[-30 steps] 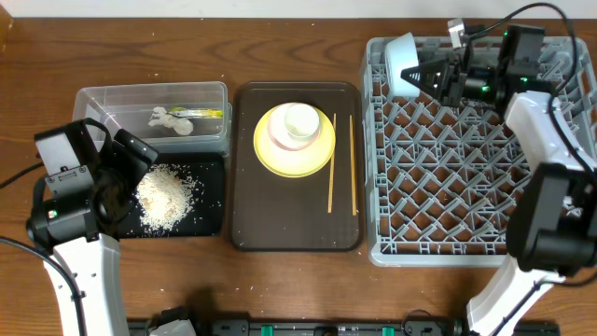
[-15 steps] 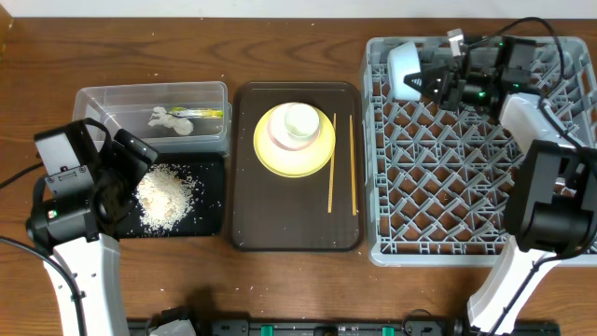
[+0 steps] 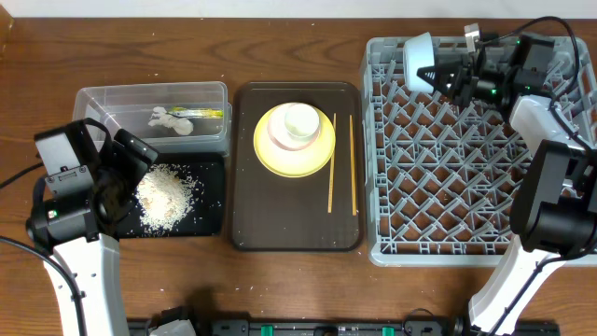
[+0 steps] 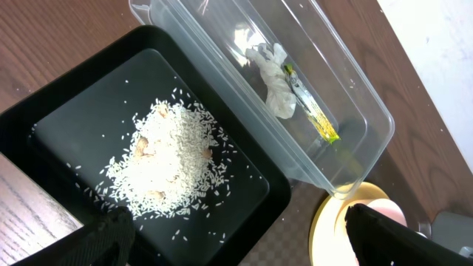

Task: Sort waste into correct bins and load items into the dishwasher rack
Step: 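Lower the blue bowl into the rack's back-left slots with the right gripper, then open the right gripper and lift it away from the bowl, then move the right gripper left over the white cup on the yellow plate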

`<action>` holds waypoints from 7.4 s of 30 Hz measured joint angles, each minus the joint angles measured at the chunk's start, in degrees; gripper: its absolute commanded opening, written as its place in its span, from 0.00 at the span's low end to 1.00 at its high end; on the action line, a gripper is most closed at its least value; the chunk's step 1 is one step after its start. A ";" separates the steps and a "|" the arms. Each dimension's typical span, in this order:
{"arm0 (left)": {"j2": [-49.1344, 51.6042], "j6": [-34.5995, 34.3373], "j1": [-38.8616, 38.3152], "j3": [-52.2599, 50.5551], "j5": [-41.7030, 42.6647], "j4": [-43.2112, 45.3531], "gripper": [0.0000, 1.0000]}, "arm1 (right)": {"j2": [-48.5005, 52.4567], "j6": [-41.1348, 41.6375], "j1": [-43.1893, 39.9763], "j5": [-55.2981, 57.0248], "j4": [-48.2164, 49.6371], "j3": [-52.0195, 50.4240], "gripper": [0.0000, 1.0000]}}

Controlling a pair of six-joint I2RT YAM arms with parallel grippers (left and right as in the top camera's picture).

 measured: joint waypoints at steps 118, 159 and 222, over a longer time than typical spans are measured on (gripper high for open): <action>0.00 0.00 0.00 0.00 0.02 0.02 0.94 | -14.51 -5.55 17.29 92.54 -31.17 0.02 0.09; 0.00 0.00 0.00 0.00 0.02 0.02 0.94 | -10.88 -0.90 15.65 83.89 -27.41 -0.04 0.12; 0.00 0.00 0.00 0.00 0.02 0.00 0.94 | -16.33 16.92 35.06 94.47 -44.63 -4.24 0.29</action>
